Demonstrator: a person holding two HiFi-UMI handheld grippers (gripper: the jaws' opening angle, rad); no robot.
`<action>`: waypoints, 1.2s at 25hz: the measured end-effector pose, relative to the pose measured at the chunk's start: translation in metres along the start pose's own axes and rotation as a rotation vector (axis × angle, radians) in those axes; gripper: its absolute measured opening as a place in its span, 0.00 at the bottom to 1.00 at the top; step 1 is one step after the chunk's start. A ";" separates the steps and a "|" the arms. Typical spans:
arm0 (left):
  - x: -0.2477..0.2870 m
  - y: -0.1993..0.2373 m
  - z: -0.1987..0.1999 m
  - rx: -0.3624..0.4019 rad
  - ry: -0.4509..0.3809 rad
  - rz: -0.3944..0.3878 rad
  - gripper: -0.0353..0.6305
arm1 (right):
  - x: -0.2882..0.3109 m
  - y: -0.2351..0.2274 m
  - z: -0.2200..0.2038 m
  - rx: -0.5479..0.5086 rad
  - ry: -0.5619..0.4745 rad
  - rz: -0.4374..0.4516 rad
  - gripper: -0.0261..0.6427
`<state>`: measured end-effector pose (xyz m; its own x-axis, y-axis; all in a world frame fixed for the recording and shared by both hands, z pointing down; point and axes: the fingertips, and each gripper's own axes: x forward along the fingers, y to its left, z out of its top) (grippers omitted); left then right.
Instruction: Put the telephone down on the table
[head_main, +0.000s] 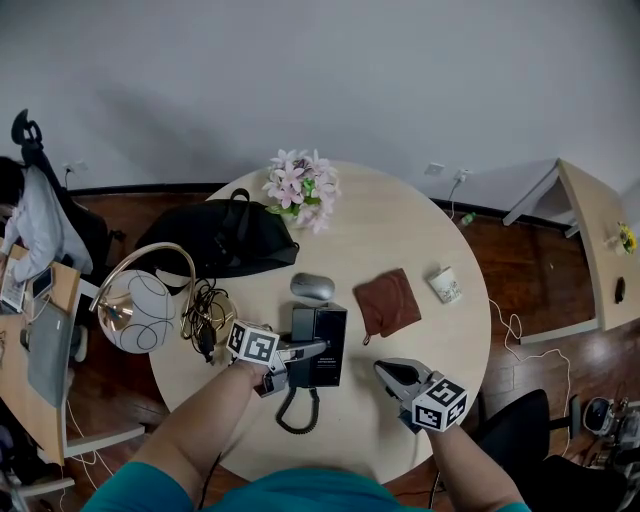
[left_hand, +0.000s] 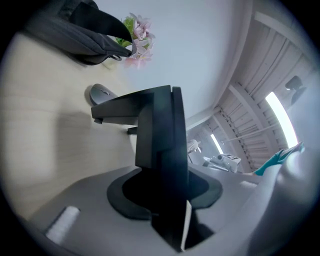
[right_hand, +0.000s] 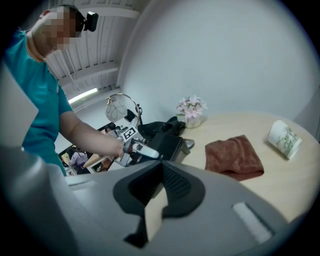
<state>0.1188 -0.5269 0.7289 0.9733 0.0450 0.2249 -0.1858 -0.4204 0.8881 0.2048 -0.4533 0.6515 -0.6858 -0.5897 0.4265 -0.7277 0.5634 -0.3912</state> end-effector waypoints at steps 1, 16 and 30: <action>-0.001 0.002 0.000 0.004 0.000 0.026 0.33 | 0.000 0.001 0.000 0.000 0.000 0.001 0.04; -0.045 0.017 -0.002 -0.076 -0.096 0.298 0.59 | -0.008 0.026 0.014 -0.035 0.001 -0.018 0.04; -0.113 -0.077 -0.064 0.034 -0.219 0.162 0.51 | -0.044 0.080 0.018 -0.011 -0.078 -0.068 0.04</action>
<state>0.0146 -0.4418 0.6604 0.9380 -0.2207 0.2674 -0.3402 -0.4366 0.8329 0.1766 -0.3924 0.5867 -0.6336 -0.6698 0.3873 -0.7730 0.5264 -0.3541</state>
